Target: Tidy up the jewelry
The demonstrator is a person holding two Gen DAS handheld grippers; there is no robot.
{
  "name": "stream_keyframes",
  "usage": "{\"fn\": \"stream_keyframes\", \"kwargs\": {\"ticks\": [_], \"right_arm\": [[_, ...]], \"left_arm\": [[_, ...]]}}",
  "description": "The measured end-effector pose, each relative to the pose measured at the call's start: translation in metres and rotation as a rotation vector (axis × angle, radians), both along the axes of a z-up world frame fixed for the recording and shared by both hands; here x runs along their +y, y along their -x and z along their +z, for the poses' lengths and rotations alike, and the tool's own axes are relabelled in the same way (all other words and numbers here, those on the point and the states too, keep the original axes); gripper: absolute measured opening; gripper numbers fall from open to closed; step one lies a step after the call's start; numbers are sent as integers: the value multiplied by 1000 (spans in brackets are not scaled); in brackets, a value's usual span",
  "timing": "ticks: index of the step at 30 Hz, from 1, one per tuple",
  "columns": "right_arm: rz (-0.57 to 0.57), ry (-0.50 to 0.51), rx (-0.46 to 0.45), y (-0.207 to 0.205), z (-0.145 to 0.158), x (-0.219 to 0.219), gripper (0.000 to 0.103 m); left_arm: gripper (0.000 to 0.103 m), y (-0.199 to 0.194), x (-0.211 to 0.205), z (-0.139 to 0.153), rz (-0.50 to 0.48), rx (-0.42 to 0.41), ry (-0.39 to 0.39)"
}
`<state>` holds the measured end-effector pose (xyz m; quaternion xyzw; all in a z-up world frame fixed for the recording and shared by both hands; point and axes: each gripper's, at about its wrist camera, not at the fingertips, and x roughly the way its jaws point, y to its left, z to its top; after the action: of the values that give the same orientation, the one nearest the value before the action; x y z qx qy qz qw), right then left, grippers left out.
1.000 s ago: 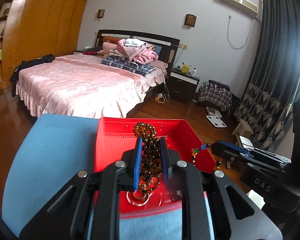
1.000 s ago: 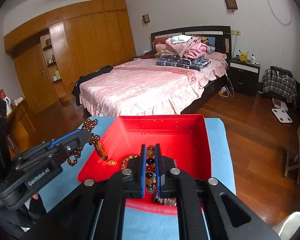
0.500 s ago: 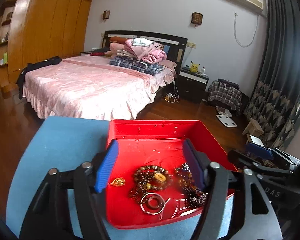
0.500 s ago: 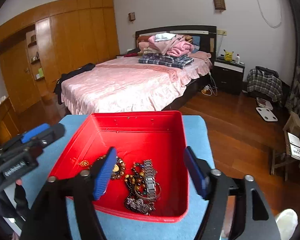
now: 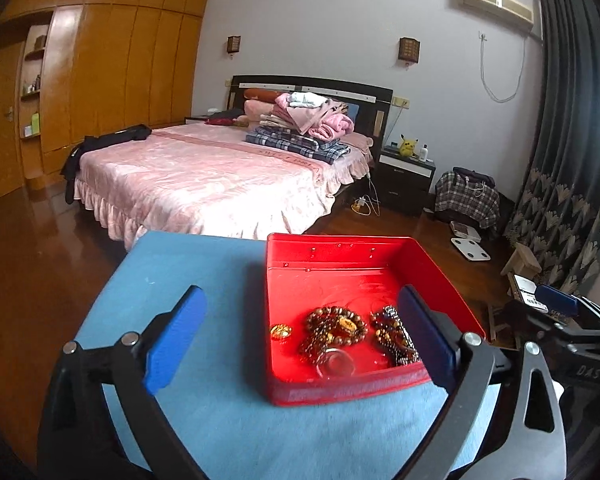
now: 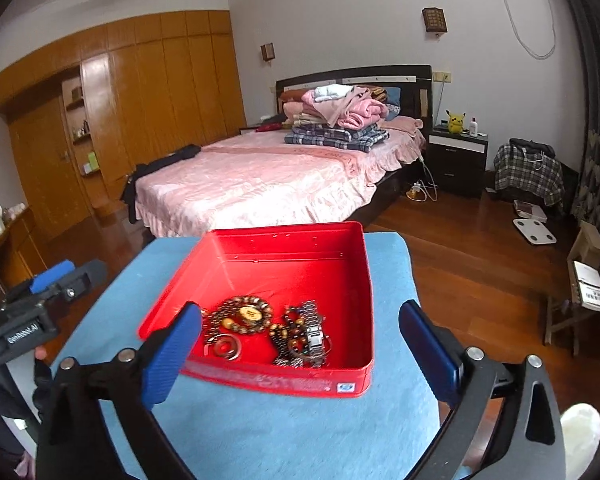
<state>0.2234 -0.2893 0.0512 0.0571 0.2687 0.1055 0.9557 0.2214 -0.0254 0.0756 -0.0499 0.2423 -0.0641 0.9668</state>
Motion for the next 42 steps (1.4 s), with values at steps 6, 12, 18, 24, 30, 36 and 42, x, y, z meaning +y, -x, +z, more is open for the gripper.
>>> {"fn": "stream_keyframes", "kwargs": {"ticks": [6,12,18,24,30,36,42], "right_arm": [[-3,-6,-13,18,11,0,97],[2,-5,-44,28,22,1,97],[9,26,-73,38,29,5,97],[20,26,-92,45,33,6,97],[31,27,-101,52,33,8,97],[35,26,-111,55,36,7,97],[40,36,-117,58,37,10,97]], "left_arm": [[95,19,-1,9,-12,-5,-15],[95,36,-4,19,-2,-43,-50],[95,47,-6,26,14,-73,-71],[95,58,-8,29,18,-92,-89],[95,65,-10,32,23,-107,-95],[95,67,-10,34,18,-111,-96],[95,67,-11,34,17,-110,-97]]}}
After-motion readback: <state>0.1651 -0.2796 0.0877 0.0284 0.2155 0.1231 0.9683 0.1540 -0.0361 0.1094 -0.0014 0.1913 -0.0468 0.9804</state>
